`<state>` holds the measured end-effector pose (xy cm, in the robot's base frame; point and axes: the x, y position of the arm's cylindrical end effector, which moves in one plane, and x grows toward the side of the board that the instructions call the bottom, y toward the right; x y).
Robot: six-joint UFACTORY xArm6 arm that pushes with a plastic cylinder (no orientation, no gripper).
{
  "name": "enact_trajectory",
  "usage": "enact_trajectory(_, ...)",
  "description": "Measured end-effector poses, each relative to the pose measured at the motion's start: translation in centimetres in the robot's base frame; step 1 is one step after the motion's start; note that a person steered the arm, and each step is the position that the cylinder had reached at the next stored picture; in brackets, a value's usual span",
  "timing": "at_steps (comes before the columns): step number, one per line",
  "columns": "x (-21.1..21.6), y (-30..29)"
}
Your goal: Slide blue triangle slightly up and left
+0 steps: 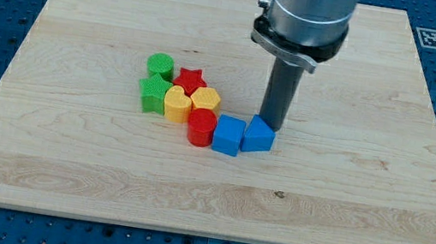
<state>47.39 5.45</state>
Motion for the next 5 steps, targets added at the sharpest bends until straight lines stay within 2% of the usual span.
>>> enact_trajectory(3, -0.9, -2.4)
enact_trajectory(4, -3.0, 0.5)
enact_trajectory(5, -2.7, 6.7)
